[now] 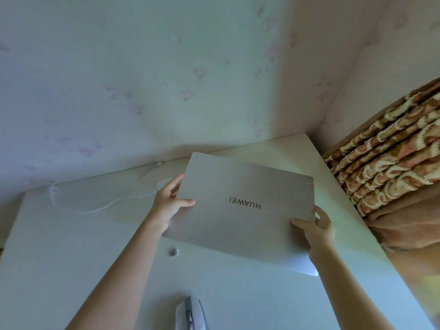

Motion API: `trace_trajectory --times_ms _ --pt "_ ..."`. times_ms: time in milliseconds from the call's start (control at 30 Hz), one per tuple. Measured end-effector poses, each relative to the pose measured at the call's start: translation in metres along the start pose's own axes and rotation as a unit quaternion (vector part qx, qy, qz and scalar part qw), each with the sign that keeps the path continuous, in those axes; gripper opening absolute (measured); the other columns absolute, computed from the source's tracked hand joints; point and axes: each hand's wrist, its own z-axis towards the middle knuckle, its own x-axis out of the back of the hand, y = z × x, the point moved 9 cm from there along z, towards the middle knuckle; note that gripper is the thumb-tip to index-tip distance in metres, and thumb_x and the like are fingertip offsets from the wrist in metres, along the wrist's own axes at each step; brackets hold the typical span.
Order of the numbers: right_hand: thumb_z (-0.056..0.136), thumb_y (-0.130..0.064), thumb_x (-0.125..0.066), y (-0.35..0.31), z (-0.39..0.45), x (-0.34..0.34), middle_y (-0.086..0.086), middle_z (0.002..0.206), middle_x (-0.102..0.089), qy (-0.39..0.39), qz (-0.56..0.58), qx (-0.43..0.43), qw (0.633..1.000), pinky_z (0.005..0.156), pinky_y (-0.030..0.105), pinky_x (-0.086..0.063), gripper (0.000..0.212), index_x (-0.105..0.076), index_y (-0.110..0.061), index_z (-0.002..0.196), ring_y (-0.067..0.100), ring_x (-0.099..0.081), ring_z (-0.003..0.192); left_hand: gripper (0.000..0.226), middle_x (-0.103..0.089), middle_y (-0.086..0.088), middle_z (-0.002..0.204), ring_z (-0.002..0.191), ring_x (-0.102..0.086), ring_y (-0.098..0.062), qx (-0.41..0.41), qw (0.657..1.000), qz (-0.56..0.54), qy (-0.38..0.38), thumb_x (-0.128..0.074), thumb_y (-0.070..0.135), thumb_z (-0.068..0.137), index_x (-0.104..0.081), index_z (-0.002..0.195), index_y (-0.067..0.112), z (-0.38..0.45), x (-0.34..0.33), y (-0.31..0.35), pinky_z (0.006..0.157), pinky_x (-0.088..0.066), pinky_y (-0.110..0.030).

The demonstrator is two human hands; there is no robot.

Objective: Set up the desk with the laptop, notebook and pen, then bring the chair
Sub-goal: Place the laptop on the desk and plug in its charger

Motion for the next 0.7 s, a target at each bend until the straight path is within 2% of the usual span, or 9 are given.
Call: trace_trajectory --times_ms 100,200,300,433,500,600,700 --pt "0.069 0.016 -0.068 -0.004 -0.021 -0.024 0.009 0.110 -0.060 -0.029 -0.020 0.022 0.999 0.063 0.026 -0.045 0.066 -0.052 -0.012 0.127 0.020 -0.058 0.078 0.088 -0.063 0.001 0.117 0.099 -0.063 -0.008 -0.004 0.999 -0.005 0.035 -0.077 -0.018 0.057 -0.055 0.128 0.029 -0.026 0.041 -0.003 0.087 -0.051 -0.031" --pt "0.069 0.016 -0.067 -0.005 -0.043 -0.048 0.006 0.110 -0.058 -0.055 -0.039 0.043 0.997 0.062 0.025 -0.044 0.060 -0.056 -0.012 0.121 0.018 -0.057 0.077 0.094 -0.063 -0.006 0.118 0.097 -0.066 -0.017 0.003 0.997 -0.032 0.073 -0.079 -0.016 0.055 -0.053 0.131 0.033 -0.050 0.083 -0.012 0.086 -0.053 -0.038" --pt "0.068 0.015 -0.068 -0.002 -0.063 -0.070 0.004 0.113 -0.057 -0.078 -0.054 0.060 0.994 0.061 0.025 -0.044 0.061 -0.056 -0.014 0.121 0.023 -0.057 0.084 0.089 -0.060 -0.007 0.118 0.089 -0.063 -0.006 0.003 0.993 -0.044 0.111 -0.078 -0.016 0.058 -0.053 0.132 0.028 -0.077 0.119 -0.017 0.078 -0.053 -0.032" --pt "0.069 0.017 -0.065 0.007 -0.094 -0.100 0.002 0.107 -0.055 -0.108 -0.073 0.068 0.989 0.062 0.025 -0.044 0.057 -0.058 -0.018 0.114 0.019 -0.057 0.079 0.085 -0.054 -0.007 0.114 0.080 -0.053 0.006 0.004 0.988 -0.054 0.146 -0.075 -0.017 0.063 -0.053 0.133 0.024 -0.108 0.161 -0.027 0.069 -0.047 -0.024" --pt "0.069 0.016 -0.065 0.015 -0.110 -0.114 0.000 0.105 -0.057 -0.122 -0.086 0.071 0.986 0.062 0.026 -0.045 0.056 -0.058 -0.022 0.110 0.018 -0.058 0.077 0.084 -0.052 -0.007 0.116 0.080 -0.052 0.006 0.011 0.986 -0.059 0.154 -0.075 -0.017 0.063 -0.053 0.133 0.025 -0.120 0.183 -0.035 0.069 -0.046 -0.024" --pt "0.070 0.015 -0.064 0.028 -0.135 -0.133 -0.003 0.096 -0.059 -0.135 -0.099 0.070 0.983 0.057 0.025 -0.043 0.052 -0.059 -0.021 0.108 0.013 -0.057 0.069 0.082 -0.051 -0.009 0.122 0.093 -0.056 -0.006 0.016 0.986 -0.052 0.161 -0.078 -0.013 0.063 -0.055 0.130 0.029 -0.138 0.218 -0.047 0.071 -0.047 -0.024" --pt "0.071 0.012 -0.065 0.043 -0.162 -0.152 0.000 0.100 -0.059 -0.147 -0.122 0.075 0.979 0.057 0.026 -0.043 0.049 -0.060 -0.020 0.107 0.016 -0.057 0.069 0.080 -0.054 -0.008 0.121 0.089 -0.058 -0.003 0.024 0.986 -0.063 0.152 -0.078 -0.012 0.064 -0.055 0.130 0.029 -0.154 0.253 -0.060 0.067 -0.049 -0.022"
